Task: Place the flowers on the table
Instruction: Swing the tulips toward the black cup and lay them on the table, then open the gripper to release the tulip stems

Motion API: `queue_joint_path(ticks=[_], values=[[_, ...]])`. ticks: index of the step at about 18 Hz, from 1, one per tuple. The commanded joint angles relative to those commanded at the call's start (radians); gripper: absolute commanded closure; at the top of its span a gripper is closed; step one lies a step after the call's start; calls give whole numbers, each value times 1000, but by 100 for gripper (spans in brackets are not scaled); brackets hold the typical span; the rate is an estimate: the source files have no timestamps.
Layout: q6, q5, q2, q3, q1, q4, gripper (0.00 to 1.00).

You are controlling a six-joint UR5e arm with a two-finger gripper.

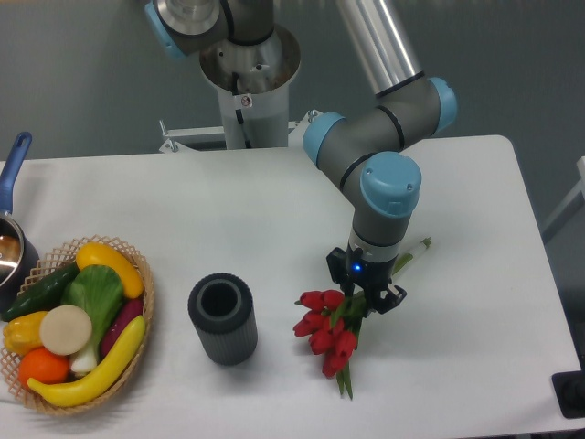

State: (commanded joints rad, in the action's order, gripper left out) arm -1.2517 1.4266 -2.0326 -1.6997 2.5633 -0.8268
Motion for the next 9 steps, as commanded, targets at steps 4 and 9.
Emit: queue_joint_path(ticks=[4, 9], values=[[-8, -2, 11, -11, 3, -5, 0], [-5, -2, 61, 8, 17, -15, 0]])
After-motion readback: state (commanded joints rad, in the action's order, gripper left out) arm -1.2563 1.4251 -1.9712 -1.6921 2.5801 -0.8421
